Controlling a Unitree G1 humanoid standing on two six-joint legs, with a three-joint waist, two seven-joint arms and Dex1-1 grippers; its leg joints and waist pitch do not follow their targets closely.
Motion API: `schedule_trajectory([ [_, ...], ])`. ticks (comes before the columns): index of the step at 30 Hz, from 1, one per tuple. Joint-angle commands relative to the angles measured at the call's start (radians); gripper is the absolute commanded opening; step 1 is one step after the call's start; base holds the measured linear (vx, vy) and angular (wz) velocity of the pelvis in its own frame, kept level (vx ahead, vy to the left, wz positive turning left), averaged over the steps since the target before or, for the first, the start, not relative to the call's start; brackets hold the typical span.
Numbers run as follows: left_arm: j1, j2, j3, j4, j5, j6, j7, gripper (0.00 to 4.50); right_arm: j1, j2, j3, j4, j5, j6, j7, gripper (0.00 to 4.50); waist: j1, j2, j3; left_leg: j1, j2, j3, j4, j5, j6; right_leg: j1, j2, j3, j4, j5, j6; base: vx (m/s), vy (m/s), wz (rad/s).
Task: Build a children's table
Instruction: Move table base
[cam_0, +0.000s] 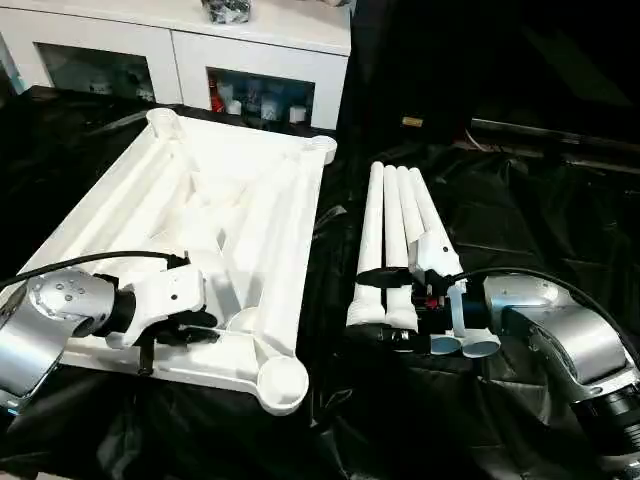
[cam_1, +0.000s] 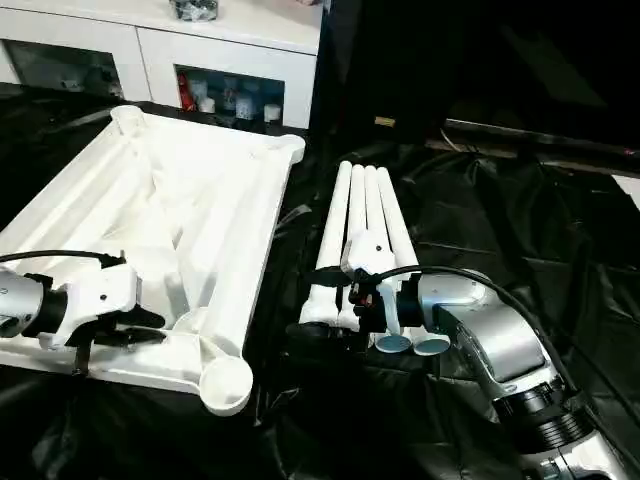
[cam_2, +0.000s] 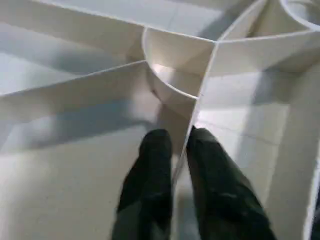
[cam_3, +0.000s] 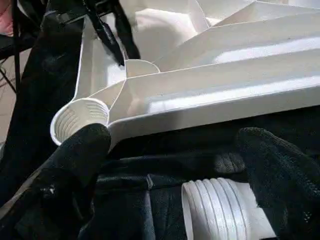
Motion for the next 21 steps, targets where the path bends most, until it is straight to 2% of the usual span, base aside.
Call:
schedule_trajectory([
  [1,-0.003,-0.004,-0.015,0.010,0.024,0.015,0.021,0.39,-0.007,-0.018,-0.004,-0.022,-0.005,0.013,0.006,4.49,0.003,0.033,-0.063,-0.004,0.076,-0.032,-0.089,-0.093,-0.014,0.052,-0.108,0.065,-0.064,-0.162,-0.219,0.000,0.000,0.00],
  [2,-0.003,-0.017,-0.005,0.008,0.022,0.011,0.041,0.29,-0.006,-0.018,-0.003,-0.023,-0.005,0.013,0.005,4.49,0.002,0.030,-0.063,-0.005,0.075,-0.031,-0.089,-0.095,-0.012,0.052,-0.108,0.065,-0.065,-0.168,-0.218,0.000,0.000,0.00],
  [4,-0.006,-0.043,0.012,-0.002,0.027,-0.005,0.083,0.27,-0.006,-0.016,-0.001,-0.021,-0.006,0.011,0.003,4.49,0.003,0.031,-0.061,-0.003,0.076,-0.031,-0.088,-0.115,-0.009,0.051,-0.110,0.066,-0.073,-0.223,-0.211,0.000,0.000,0.00],
  [7,-0.006,-0.058,0.023,-0.018,0.037,0.003,0.116,0.07,-0.007,-0.011,-0.001,-0.020,-0.009,0.011,0.001,4.49,0.001,0.032,-0.061,-0.006,0.076,-0.033,-0.089,-0.115,-0.009,0.052,-0.108,0.064,-0.073,-0.236,-0.203,0.000,0.000,0.00],
  [8,-0.005,-0.067,0.030,-0.026,0.037,0.015,0.130,0.07,-0.007,-0.011,-0.001,-0.020,-0.009,0.011,0.000,4.49,0.001,0.026,-0.061,-0.005,0.077,-0.033,-0.089,-0.116,-0.007,0.051,-0.109,0.064,-0.073,-0.252,-0.197,0.000,0.000,0.00],
  [9,-0.005,-0.068,0.031,-0.027,0.037,0.017,0.133,0.07,-0.006,-0.011,-0.001,-0.021,-0.009,0.012,0.000,4.49,0.000,0.026,-0.061,-0.005,0.076,-0.032,-0.088,-0.115,-0.006,0.051,-0.109,0.064,-0.074,-0.256,-0.195,0.000,0.000,0.00],
  [12,0.007,-0.069,0.041,-0.053,0.040,0.028,0.147,0.07,-0.006,-0.009,0.000,-0.019,-0.014,0.008,-0.002,4.49,-0.002,0.027,-0.062,-0.006,0.077,-0.032,-0.087,-0.098,-0.001,0.050,-0.107,0.064,-0.072,-0.241,-0.195,0.000,0.000,0.00],
  [16,0.018,-0.070,0.048,-0.064,0.047,0.026,0.161,0.07,-0.008,-0.008,-0.001,-0.017,-0.015,0.005,-0.004,4.49,-0.001,0.028,-0.063,-0.005,0.076,-0.030,-0.086,-0.075,0.010,0.050,-0.105,0.063,-0.067,-0.178,-0.214,0.000,0.000,0.00],
  [20,0.027,-0.070,0.046,-0.067,0.055,0.006,0.174,0.07,-0.010,-0.008,-0.001,-0.014,-0.019,-0.001,-0.005,4.49,0.000,0.029,-0.062,-0.004,0.076,-0.030,-0.087,-0.097,0.007,0.049,-0.107,0.063,-0.072,-0.213,-0.209,0.000,0.000,0.00],
  [21,0.030,-0.072,0.048,-0.068,0.058,-0.003,0.182,0.07,-0.011,-0.008,-0.001,-0.013,-0.021,-0.002,-0.006,4.49,-0.002,0.009,-0.062,-0.006,0.076,-0.029,-0.086,-0.096,0.011,0.051,-0.106,0.063,-0.073,-0.223,-0.204,0.000,0.000,0.00],
])
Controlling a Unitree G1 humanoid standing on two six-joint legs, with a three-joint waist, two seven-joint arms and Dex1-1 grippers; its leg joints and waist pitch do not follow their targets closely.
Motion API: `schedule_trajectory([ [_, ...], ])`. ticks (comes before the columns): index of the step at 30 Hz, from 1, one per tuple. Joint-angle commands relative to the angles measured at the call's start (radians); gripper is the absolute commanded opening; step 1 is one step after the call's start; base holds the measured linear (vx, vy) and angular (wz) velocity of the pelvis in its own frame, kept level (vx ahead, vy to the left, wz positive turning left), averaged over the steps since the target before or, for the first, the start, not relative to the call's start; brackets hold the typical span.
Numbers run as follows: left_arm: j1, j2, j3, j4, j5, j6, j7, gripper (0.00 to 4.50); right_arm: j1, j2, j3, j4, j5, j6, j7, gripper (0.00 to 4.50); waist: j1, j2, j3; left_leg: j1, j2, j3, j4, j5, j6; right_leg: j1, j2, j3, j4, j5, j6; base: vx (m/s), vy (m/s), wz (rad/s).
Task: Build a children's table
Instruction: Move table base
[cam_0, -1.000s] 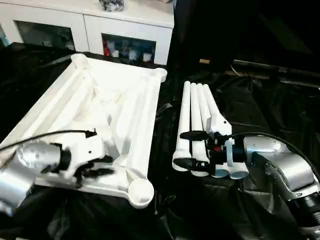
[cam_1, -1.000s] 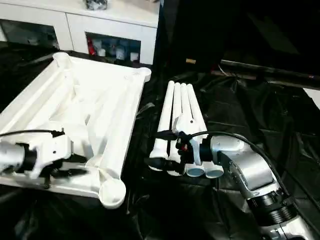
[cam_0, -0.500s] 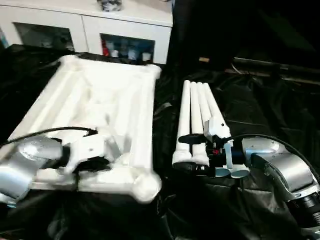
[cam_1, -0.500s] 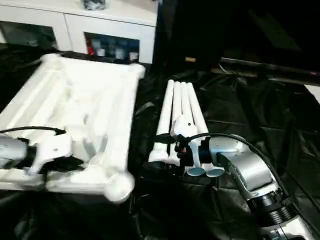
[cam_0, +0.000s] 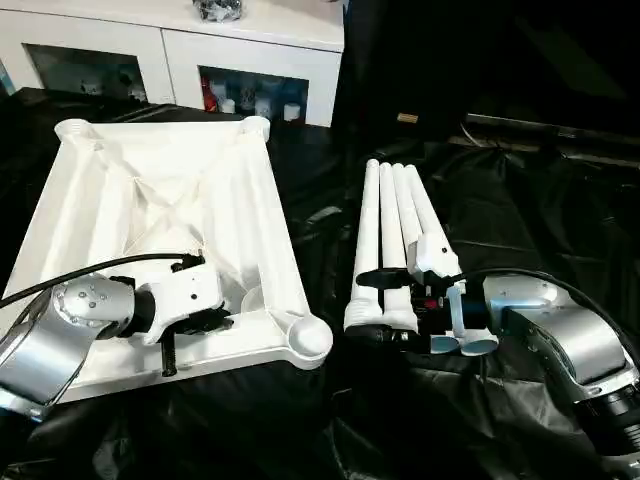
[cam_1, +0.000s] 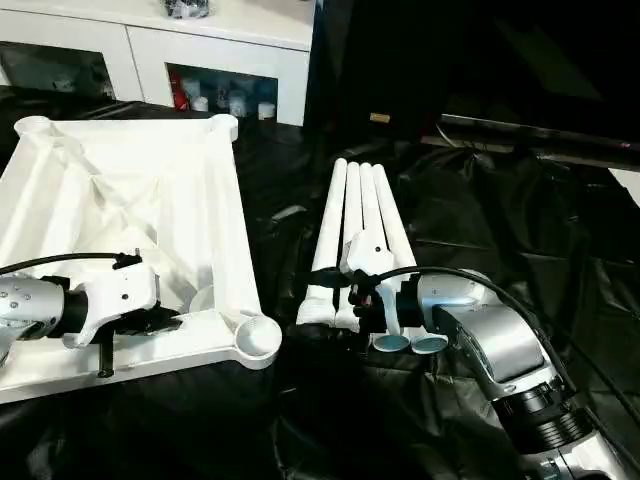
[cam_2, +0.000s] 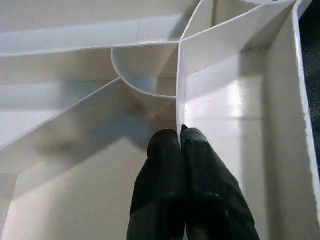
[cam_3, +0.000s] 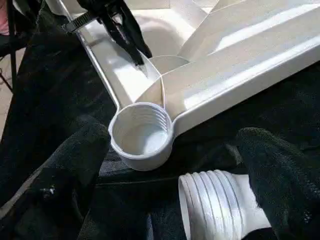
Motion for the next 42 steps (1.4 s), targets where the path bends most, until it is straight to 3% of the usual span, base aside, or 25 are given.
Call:
schedule_trajectory([
  [1,0.005,-0.001,0.036,-0.020,0.019,-0.017,0.043,0.07,-0.011,-0.008,-0.004,-0.013,-0.009,-0.002,-0.004,4.49,0.007,0.020,-0.060,-0.006,0.075,-0.032,-0.085,-0.097,0.011,0.052,-0.109,0.065,-0.072,-0.244,-0.197,0.000,0.000,0.00],
  [8,0.041,0.013,0.090,-0.096,-0.068,0.042,0.000,0.89,-0.006,-0.001,-0.041,-0.026,0.006,0.013,-0.036,4.49,0.009,0.021,-0.060,-0.003,0.074,-0.029,-0.084,-0.090,0.010,0.048,-0.106,0.064,-0.072,-0.228,-0.201,0.000,0.000,0.00],
  [12,0.058,0.018,0.152,-0.143,-0.140,0.079,-0.016,1.02,-0.007,0.028,-0.073,-0.027,0.015,0.039,-0.093,4.49,0.010,0.022,-0.058,-0.003,0.074,-0.029,-0.086,-0.101,0.003,0.046,-0.107,0.064,-0.074,-0.252,-0.197,0.000,0.000,0.00],
  [13,0.070,0.019,0.195,-0.177,-0.185,0.106,-0.023,1.08,-0.018,0.057,-0.087,-0.012,0.009,0.071,-0.155,4.49,0.009,0.017,-0.058,-0.001,0.073,-0.028,-0.086,-0.108,-0.006,0.044,-0.105,0.064,-0.074,-0.274,-0.191,0.000,0.000,0.00],
  [15,0.072,0.005,0.233,-0.204,-0.226,0.142,-0.013,1.08,-0.054,0.127,-0.116,0.033,0.006,0.150,-0.274,4.49,0.006,0.019,-0.058,-0.001,0.071,-0.029,-0.087,-0.102,-0.015,0.041,-0.103,0.063,-0.074,-0.281,-0.190,0.000,0.000,0.00],
  [16,0.069,-0.016,0.248,-0.216,-0.247,0.160,0.003,1.08,-0.081,0.179,-0.141,0.076,0.001,0.190,-0.359,4.49,0.000,0.012,-0.059,-0.004,0.068,-0.029,-0.088,-0.105,-0.024,0.042,-0.103,0.062,-0.074,-0.298,-0.190,0.000,0.000,0.00],
  [17,0.067,-0.030,0.258,-0.223,-0.260,0.171,0.014,1.08,-0.100,0.214,-0.157,0.105,-0.003,0.215,-0.415,4.49,0.000,0.018,-0.060,-0.001,0.066,-0.030,-0.086,-0.111,-0.038,0.039,-0.104,0.060,-0.077,-0.323,-0.186,0.000,0.000,0.00],
  [19,0.058,-0.071,0.249,-0.236,-0.259,0.191,0.055,1.08,-0.132,0.264,-0.173,0.159,-0.022,0.262,-0.499,4.49,0.002,0.013,-0.059,0.001,0.069,-0.025,-0.087,-0.098,-0.040,0.038,-0.101,0.063,-0.076,-0.294,-0.175,0.000,0.000,0.00],
  [22,0.055,-0.111,0.224,-0.257,-0.252,0.224,0.098,1.08,-0.157,0.301,-0.177,0.201,-0.040,0.318,-0.555,4.49,0.007,0.019,-0.062,0.008,0.068,-0.022,-0.087,-0.095,-0.046,0.034,-0.096,0.062,-0.072,-0.254,-0.172,0.000,0.000,0.00],
  [23,0.058,-0.130,0.215,-0.266,-0.255,0.228,0.112,1.08,-0.167,0.317,-0.180,0.217,-0.039,0.339,-0.571,4.49,0.005,0.014,-0.063,0.001,0.068,-0.022,-0.088,-0.086,-0.046,0.040,-0.098,0.063,-0.068,-0.234,-0.174,0.000,0.000,0.00],
  [24,0.058,-0.132,0.214,-0.267,-0.255,0.228,0.113,1.08,-0.168,0.319,-0.181,0.219,-0.039,0.341,-0.572,4.49,0.008,0.016,-0.065,0.000,0.070,-0.024,-0.089,-0.079,-0.047,0.042,-0.101,0.062,-0.067,-0.226,-0.173,0.000,0.000,0.00],
  [25,0.061,-0.149,0.206,-0.276,-0.259,0.231,0.126,1.08,-0.178,0.336,-0.186,0.236,-0.041,0.358,-0.593,4.49,0.005,0.007,-0.068,-0.003,0.070,-0.023,-0.087,-0.052,-0.044,0.046,-0.100,0.062,-0.063,-0.189,-0.170,0.000,0.000,0.00],
  [26,0.066,-0.164,0.195,-0.290,-0.262,0.237,0.139,1.08,-0.201,0.359,-0.190,0.271,-0.058,0.384,-0.638,4.49,0.004,0.009,-0.067,-0.005,0.070,-0.024,-0.089,-0.039,-0.044,0.046,-0.100,0.062,-0.061,-0.170,-0.175,0.000,0.000,0.00],
  [35,0.072,-0.159,0.187,-0.319,-0.265,0.273,0.144,1.08,-0.279,0.413,-0.210,0.354,-0.077,0.481,-0.746,4.49,0.000,0.002,-0.064,-0.005,0.067,-0.022,-0.089,-0.055,-0.059,0.045,-0.099,0.063,-0.063,-0.203,-0.144,0.000,0.000,0.00],
  [42,0.069,-0.144,0.173,-0.316,-0.255,0.273,0.150,1.08,-0.329,0.456,-0.274,0.456,-0.081,0.467,-0.832,4.49,0.000,0.009,-0.066,-0.002,0.067,-0.020,-0.090,-0.065,-0.076,0.040,-0.098,0.063,-0.062,-0.193,-0.139,0.000,0.000,0.00],
])
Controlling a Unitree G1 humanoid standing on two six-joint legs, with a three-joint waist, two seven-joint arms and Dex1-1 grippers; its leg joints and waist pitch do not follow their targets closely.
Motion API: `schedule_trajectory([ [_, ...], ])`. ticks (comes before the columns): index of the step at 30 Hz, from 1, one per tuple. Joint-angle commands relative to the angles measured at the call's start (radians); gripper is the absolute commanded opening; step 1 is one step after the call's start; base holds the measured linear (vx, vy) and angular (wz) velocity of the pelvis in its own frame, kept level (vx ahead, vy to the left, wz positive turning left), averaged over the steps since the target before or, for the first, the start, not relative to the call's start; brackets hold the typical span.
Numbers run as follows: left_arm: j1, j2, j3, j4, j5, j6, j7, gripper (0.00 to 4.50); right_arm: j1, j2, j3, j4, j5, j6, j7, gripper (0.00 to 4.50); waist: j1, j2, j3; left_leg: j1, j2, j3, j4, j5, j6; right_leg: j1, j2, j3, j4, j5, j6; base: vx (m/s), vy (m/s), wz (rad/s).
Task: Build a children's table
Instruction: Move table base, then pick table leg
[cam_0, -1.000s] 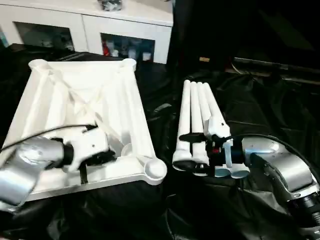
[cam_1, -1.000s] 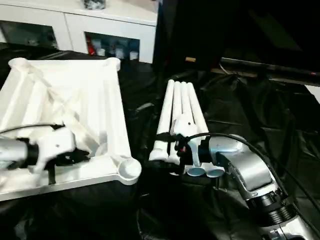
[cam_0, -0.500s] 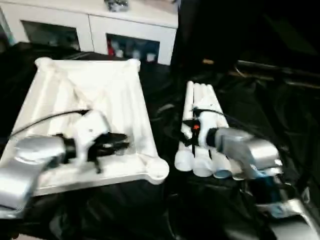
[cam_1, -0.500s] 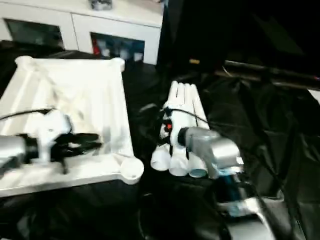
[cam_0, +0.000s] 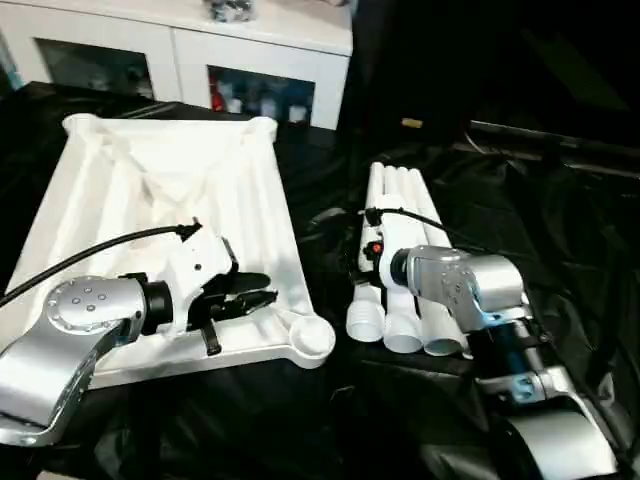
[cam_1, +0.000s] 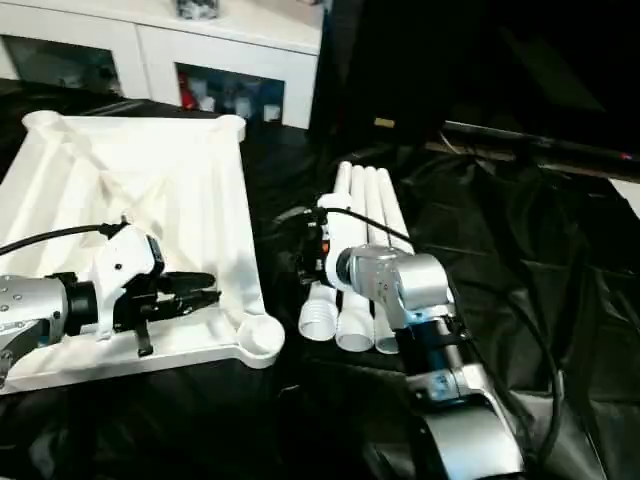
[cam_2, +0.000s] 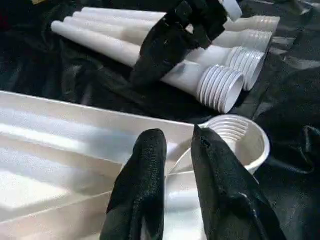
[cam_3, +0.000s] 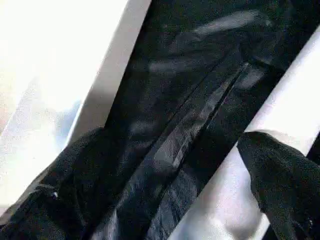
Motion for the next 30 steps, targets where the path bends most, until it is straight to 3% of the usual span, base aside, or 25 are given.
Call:
schedule_trajectory([
  [1,0.000,0.011,-0.016,-0.017,0.005,0.004,0.002,1.08,-0.015,-0.004,-0.039,0.045,-0.008,-0.009,-0.044,4.49,-0.004,0.028,-0.060,0.003,0.063,-0.021,-0.088,-0.084,-0.066,0.044,-0.097,0.064,-0.063,-0.197,-0.139,0.000,0.000,0.00],
  [5,-0.003,0.015,-0.014,-0.020,0.004,0.010,-0.003,1.08,-0.033,0.001,-0.049,0.044,-0.012,-0.030,-0.063,4.49,-0.001,0.029,-0.060,0.002,0.064,-0.020,-0.089,-0.080,-0.071,0.045,-0.097,0.063,-0.061,-0.177,-0.134,0.000,0.000,0.00],
  [6,-0.005,0.018,-0.014,-0.019,0.003,0.012,-0.006,1.08,-0.040,0.003,-0.064,0.024,-0.008,-0.022,-0.074,4.49,0.000,0.037,-0.060,0.003,0.063,-0.021,-0.089,-0.082,-0.073,0.045,-0.097,0.064,-0.060,-0.176,-0.132,0.000,0.000,0.00],
  [10,-0.007,0.021,-0.017,-0.017,0.001,0.014,-0.011,1.08,-0.043,-0.004,-0.076,0.004,-0.012,-0.017,-0.090,4.49,-0.001,0.032,-0.061,0.001,0.063,-0.021,-0.088,-0.078,-0.075,0.047,-0.096,0.063,-0.060,-0.166,-0.131,0.000,0.000,0.00],
  [17,-0.013,0.030,-0.022,-0.012,-0.010,0.015,-0.021,1.08,-0.045,-0.017,-0.096,-0.004,-0.027,0.001,-0.130,4.49,-0.003,0.044,-0.061,0.003,0.062,-0.021,-0.088,-0.088,-0.085,0.047,-0.094,0.063,-0.059,-0.154,-0.134,0.000,0.000,0.00],
  [25,-0.027,0.035,-0.037,-0.005,-0.020,0.025,-0.041,1.08,-0.038,-0.003,-0.097,0.062,-0.013,0.040,-0.114,4.49,-0.004,0.047,-0.062,0.003,0.062,-0.021,-0.088,-0.087,-0.086,0.049,-0.093,0.063,-0.058,-0.129,-0.146,0.000,0.000,0.00],
  [30,-0.032,0.036,-0.043,-0.013,-0.036,0.043,-0.051,1.56,-0.049,0.022,-0.115,0.128,0.013,0.040,-0.098,4.50,-0.005,0.048,-0.061,0.003,0.063,-0.022,-0.089,-0.107,-0.086,0.049,-0.097,0.063,-0.060,-0.155,-0.155,0.000,0.000,0.00],
])
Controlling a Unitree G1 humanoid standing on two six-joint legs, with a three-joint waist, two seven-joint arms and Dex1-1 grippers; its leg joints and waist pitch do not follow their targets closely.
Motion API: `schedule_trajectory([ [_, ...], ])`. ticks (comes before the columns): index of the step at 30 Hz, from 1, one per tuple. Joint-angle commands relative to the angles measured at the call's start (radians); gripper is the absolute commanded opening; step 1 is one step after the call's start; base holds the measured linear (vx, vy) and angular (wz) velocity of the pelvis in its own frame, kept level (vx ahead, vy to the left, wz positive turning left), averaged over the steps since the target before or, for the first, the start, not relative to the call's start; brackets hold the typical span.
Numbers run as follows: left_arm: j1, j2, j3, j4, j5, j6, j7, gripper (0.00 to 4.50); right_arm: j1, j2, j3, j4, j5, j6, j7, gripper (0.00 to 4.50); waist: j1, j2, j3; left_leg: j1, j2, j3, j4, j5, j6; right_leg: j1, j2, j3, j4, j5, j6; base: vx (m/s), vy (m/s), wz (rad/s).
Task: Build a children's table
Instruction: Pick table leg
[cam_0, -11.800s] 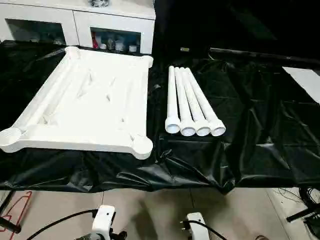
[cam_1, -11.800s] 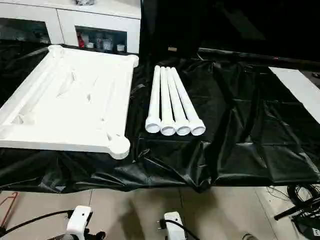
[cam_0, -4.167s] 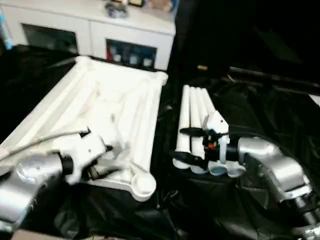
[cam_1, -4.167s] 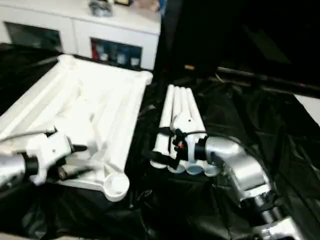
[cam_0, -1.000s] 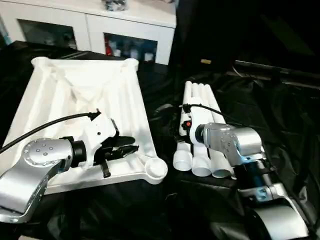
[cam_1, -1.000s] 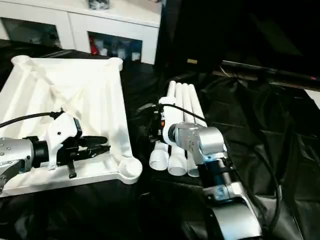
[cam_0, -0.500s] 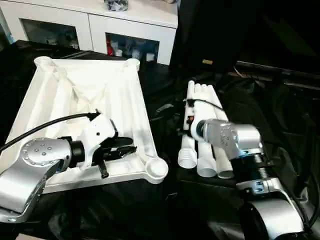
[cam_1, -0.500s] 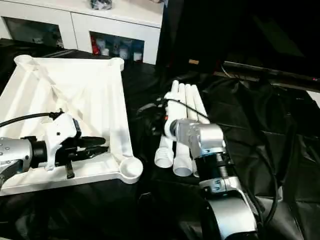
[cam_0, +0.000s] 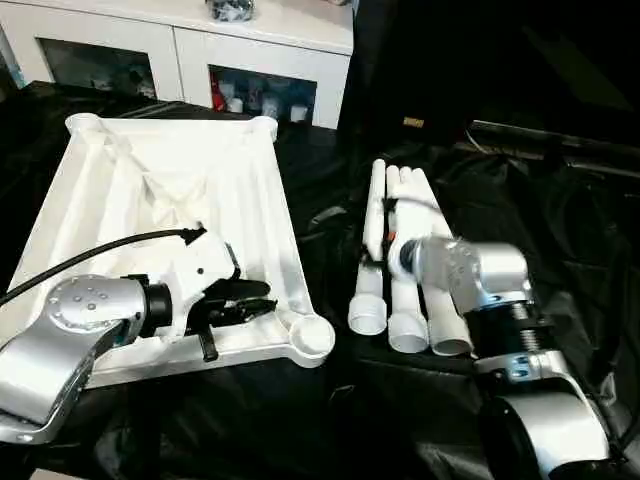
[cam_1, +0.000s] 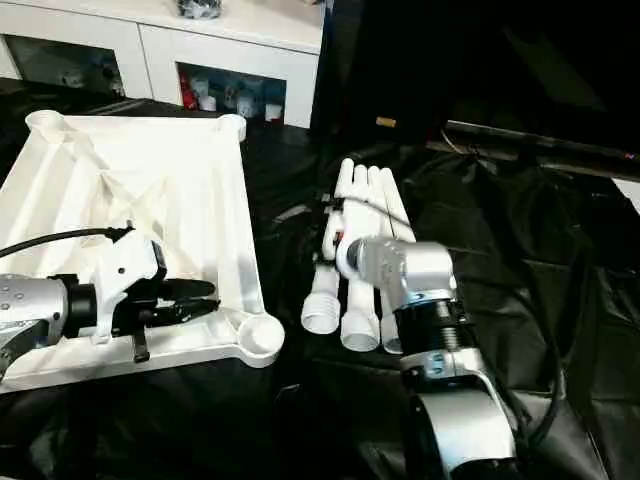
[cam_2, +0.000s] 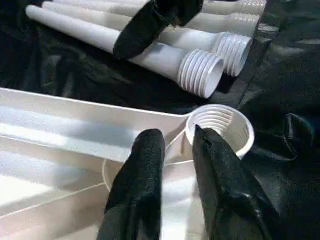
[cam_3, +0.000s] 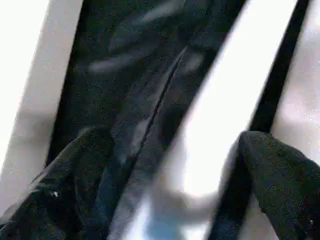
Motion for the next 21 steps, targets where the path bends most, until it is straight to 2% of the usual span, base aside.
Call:
schedule_trajectory([
  [1,-0.015,0.007,-0.014,-0.018,-0.018,0.011,-0.006,1.71,-0.011,0.001,-0.017,0.042,0.006,0.011,-0.001,4.50,-0.002,0.041,-0.065,0.003,0.062,-0.022,-0.087,-0.105,-0.083,0.050,-0.097,0.064,-0.060,-0.149,-0.156,0.000,0.000,0.00],
  [5,-0.015,0.007,-0.016,-0.024,-0.020,0.014,-0.005,2.02,-0.021,0.005,-0.023,0.076,-0.003,0.012,-0.011,4.50,-0.002,0.041,-0.066,0.003,0.062,-0.021,-0.087,-0.090,-0.084,0.050,-0.096,0.064,-0.058,-0.130,-0.162,0.000,0.000,0.00],
  [7,-0.017,0.006,-0.020,-0.030,-0.019,0.019,-0.004,2.19,-0.033,0.007,-0.035,0.112,-0.005,0.005,-0.012,4.22,-0.002,0.037,-0.066,0.004,0.062,-0.021,-0.087,-0.086,-0.082,0.050,-0.097,0.064,-0.057,-0.132,-0.164,0.000,0.000,0.00],
  [9,-0.019,0.006,-0.022,-0.036,-0.018,0.023,-0.003,2.29,-0.043,0.008,-0.043,0.138,-0.002,0.000,-0.011,4.15,-0.001,0.036,-0.065,0.003,0.063,-0.021,-0.087,-0.089,-0.083,0.050,-0.098,0.064,-0.058,-0.138,-0.162,0.000,0.000,0.00],
  [11,-0.022,0.004,-0.023,-0.042,-0.018,0.028,0.000,2.49,-0.052,0.007,-0.046,0.162,0.002,-0.009,-0.010,3.81,-0.001,0.032,-0.066,0.002,0.063,-0.021,-0.087,-0.086,-0.082,0.051,-0.099,0.064,-0.057,-0.144,-0.160,0.000,0.000,0.00],
  [12,-0.024,0.004,-0.024,-0.044,-0.018,0.029,0.001,2.60,-0.056,0.008,-0.050,0.172,0.004,-0.011,-0.011,3.72,0.000,0.035,-0.065,0.002,0.063,-0.020,-0.087,-0.084,-0.082,0.050,-0.099,0.064,-0.058,-0.142,-0.158,0.000,0.000,0.00],
  [14,-0.025,0.004,-0.025,-0.047,-0.021,0.031,0.002,2.71,-0.064,0.009,-0.060,0.190,0.009,-0.016,-0.014,3.66,-0.001,0.035,-0.065,0.002,0.063,-0.020,-0.087,-0.082,-0.082,0.051,-0.099,0.063,-0.057,-0.138,-0.158,0.000,0.000,0.00],
  [15,-0.026,0.004,-0.025,-0.047,-0.021,0.031,0.003,2.71,-0.067,0.012,-0.071,0.196,0.016,-0.014,-0.015,3.66,-0.001,0.035,-0.065,0.002,0.063,-0.020,-0.086,-0.082,-0.082,0.050,-0.099,0.064,-0.058,-0.139,-0.157,0.000,0.000,0.00],
  [16,-0.028,0.004,-0.026,-0.049,-0.020,0.032,0.005,2.80,-0.079,0.019,-0.110,0.217,0.041,-0.012,-0.022,3.36,0.000,0.031,-0.066,0.002,0.062,-0.019,-0.086,-0.084,-0.080,0.051,-0.100,0.064,-0.057,-0.147,-0.156,0.000,0.000,0.00],
  [17,-0.028,0.004,-0.026,-0.049,-0.020,0.032,0.005,2.93,-0.079,0.019,-0.110,0.217,0.041,-0.012,-0.022,3.27,0.000,0.030,-0.066,0.003,0.063,-0.019,-0.086,-0.084,-0.079,0.050,-0.100,0.064,-0.057,-0.148,-0.156,0.000,0.000,0.00],
  [18,-0.030,0.004,-0.024,-0.048,-0.017,0.034,0.010,3.05,-0.089,0.023,-0.139,0.235,0.057,-0.014,-0.029,3.24,0.000,0.033,-0.066,0.002,0.063,-0.020,-0.086,-0.082,-0.079,0.050,-0.099,0.063,-0.057,-0.146,-0.155,0.000,0.000,0.00],
  [21,-0.034,0.004,-0.023,-0.043,-0.015,0.040,0.016,3.16,-0.095,0.024,-0.155,0.249,0.065,-0.017,-0.034,3.05,0.000,0.032,-0.066,0.001,0.062,-0.019,-0.086,-0.080,-0.079,0.051,-0.099,0.063,-0.057,-0.146,-0.155,0.000,0.000,0.00],
])
